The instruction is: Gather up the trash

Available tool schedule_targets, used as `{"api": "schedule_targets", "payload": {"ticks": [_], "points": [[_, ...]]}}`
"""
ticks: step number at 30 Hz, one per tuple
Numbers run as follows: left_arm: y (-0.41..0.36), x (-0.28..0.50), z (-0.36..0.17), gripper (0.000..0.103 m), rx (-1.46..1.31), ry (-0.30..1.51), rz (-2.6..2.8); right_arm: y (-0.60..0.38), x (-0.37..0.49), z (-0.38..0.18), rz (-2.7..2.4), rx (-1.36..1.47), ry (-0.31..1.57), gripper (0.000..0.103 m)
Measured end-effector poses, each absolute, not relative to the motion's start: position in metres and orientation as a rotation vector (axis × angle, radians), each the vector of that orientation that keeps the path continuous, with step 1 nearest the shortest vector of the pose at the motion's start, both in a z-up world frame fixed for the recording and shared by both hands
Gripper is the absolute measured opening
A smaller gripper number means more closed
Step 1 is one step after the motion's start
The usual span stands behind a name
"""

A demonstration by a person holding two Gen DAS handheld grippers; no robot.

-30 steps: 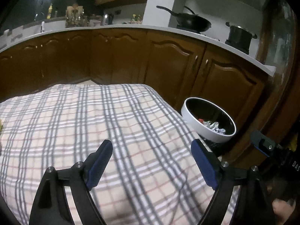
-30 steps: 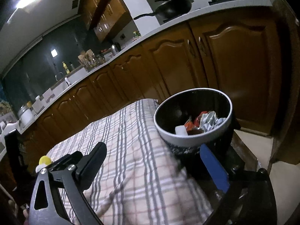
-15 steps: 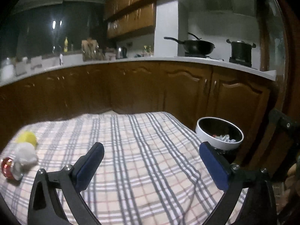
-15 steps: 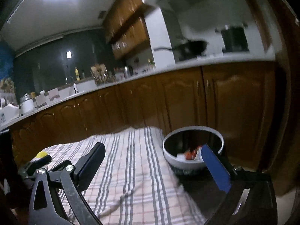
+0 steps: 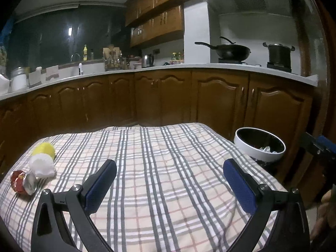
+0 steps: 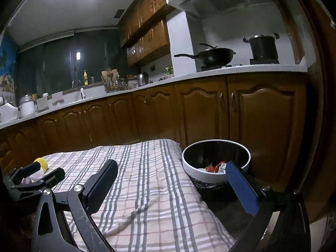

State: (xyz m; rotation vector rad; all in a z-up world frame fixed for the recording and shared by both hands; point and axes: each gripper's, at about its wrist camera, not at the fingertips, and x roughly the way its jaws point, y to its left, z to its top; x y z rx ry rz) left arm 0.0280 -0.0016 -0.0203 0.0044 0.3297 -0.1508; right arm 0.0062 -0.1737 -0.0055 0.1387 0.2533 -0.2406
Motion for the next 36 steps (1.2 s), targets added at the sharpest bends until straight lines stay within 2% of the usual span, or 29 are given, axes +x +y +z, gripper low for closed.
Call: {"api": "schedule_targets", "payload": {"ticks": [36], "points": [[0.005,0.0336,-0.0287,0.102,0.022,0.305,-0.147,-0.1737,-0.0014,-0.0088,-0.252,0.131,0.231,0.103]]}}
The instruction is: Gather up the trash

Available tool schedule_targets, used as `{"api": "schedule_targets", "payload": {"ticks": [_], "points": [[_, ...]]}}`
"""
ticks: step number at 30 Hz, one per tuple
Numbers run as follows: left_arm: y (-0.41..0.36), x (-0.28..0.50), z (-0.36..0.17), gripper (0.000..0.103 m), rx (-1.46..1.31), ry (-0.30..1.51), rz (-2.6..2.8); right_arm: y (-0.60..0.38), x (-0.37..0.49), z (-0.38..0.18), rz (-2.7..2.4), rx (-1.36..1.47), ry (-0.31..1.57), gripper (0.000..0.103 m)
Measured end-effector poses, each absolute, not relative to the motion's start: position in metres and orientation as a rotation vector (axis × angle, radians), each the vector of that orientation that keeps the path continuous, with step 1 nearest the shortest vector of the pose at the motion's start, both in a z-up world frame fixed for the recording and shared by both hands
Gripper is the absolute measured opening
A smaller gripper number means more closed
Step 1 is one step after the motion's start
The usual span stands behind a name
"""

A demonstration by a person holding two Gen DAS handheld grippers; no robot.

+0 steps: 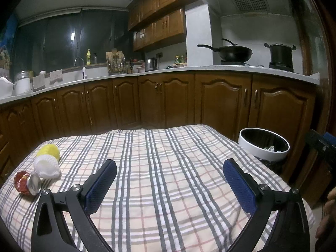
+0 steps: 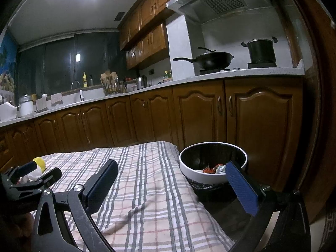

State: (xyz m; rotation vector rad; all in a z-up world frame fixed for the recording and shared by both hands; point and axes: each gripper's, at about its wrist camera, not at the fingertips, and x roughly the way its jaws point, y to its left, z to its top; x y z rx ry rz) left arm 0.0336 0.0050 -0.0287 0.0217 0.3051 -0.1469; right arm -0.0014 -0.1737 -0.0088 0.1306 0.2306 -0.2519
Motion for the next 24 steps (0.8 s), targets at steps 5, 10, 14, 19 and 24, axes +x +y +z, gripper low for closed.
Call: {"api": "schedule_targets", "payload": {"ticks": [5,10,14,19,24], "points": [[0.0062,0.033,-0.0295,0.102,0.027,0.296,-0.143,-0.1739,-0.0017,-0.0085,-0.248,0.128,0.228,0.103],[0.0079,0.0336,-0.0313,0.102,0.03,0.292,-0.148,-0.1724,-0.0031,-0.0062,-0.244,0.125,0.227,0.103],[0.0095,0.0339,-0.0332,0.102,0.03,0.293,-0.152,-0.1715,-0.0039,-0.0055,-0.24,0.128,0.225,0.103],[0.0113,0.0349,-0.034,0.102,0.03,0.294,-0.157,-0.1724,-0.0024,-0.0043,-0.234,0.126,0.228,0.103],[0.0129,0.0353,-0.0354,0.102,0.027,0.296,-0.158,-0.1716,-0.003,-0.0038,-0.233,0.125,0.229,0.103]]}}
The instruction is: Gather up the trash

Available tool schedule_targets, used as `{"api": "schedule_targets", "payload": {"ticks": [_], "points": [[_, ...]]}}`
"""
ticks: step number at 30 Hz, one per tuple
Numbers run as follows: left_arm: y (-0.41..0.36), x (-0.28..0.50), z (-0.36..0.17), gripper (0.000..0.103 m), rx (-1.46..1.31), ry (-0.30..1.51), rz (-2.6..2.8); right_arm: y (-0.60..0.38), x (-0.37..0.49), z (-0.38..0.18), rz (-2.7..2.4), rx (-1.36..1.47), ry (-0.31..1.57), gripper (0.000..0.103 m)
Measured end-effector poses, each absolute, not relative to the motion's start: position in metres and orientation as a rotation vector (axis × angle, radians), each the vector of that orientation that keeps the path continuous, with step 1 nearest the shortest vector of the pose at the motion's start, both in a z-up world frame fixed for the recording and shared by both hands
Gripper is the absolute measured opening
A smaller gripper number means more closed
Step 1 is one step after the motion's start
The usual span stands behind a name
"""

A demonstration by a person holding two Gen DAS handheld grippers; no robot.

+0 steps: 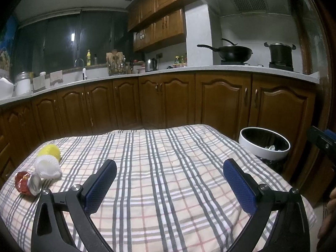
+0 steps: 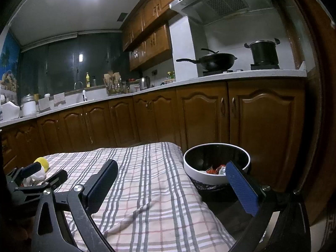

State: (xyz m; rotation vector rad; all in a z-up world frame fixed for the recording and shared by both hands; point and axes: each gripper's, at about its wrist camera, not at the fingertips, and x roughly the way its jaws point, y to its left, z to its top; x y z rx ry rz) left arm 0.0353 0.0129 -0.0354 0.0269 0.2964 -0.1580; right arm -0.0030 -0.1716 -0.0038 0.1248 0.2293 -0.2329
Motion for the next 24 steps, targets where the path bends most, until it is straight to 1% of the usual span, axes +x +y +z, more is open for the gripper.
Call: {"api": "schedule_targets", "payload": {"ticks": [24], "points": [[0.0161,0.0397,-0.0347,0.102,0.022,0.302,-0.166,-0.169,-0.0017,-0.0036,-0.227,0.119,0.236,0.103]]}}
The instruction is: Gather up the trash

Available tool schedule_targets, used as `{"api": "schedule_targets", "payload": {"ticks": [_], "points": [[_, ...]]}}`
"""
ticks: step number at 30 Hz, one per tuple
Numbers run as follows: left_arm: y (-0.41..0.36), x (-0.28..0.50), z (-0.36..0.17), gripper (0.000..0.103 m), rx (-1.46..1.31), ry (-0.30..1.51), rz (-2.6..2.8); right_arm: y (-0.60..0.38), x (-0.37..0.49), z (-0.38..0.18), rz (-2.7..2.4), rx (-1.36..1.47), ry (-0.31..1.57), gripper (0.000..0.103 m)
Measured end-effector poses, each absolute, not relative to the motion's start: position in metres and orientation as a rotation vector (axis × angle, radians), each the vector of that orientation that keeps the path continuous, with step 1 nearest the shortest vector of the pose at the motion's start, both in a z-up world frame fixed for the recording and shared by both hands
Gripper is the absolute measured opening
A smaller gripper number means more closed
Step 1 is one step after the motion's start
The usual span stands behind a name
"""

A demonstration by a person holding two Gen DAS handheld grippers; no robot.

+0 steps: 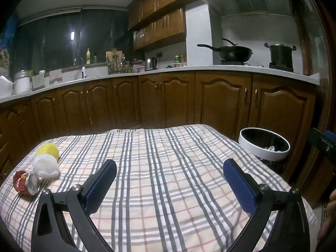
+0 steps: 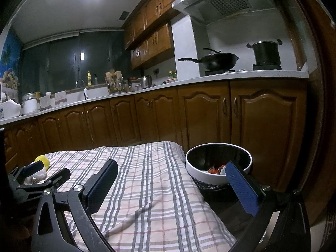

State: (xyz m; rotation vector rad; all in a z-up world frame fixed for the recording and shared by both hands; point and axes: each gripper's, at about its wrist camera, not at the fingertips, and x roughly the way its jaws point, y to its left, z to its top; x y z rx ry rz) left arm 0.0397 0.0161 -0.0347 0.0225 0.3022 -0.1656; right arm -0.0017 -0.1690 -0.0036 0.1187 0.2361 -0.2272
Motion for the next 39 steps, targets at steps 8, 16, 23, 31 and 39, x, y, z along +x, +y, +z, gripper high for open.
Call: {"api": "schedule_targets", "payload": {"ticks": [8,16,23,31,39], "points": [[0.0164,0.0419,-0.0336,0.102,0.024,0.306,-0.172,-0.168,-0.0006,-0.0012,-0.221,0.114,0.24,0.103],[0.0176,0.0446,-0.0347,0.102,0.024,0.311,-0.181,-0.1684,-0.0003,-0.0012,-0.222,0.113,0.239,0.103],[0.0178,0.045,-0.0352,0.102,0.024,0.314,-0.183,-0.1682,0.0,-0.0005,-0.22,0.114,0.24,0.103],[0.0202,0.045,-0.036,0.102,0.022,0.318,-0.192,-0.1676,0.0002,-0.0003,-0.219,0.115,0.242,0.103],[0.0258,0.0482,-0.0364,0.102,0.008,0.351,-0.206,-0.1658,0.0084,0.0003,-0.209,0.126,0.278,0.103]]}}
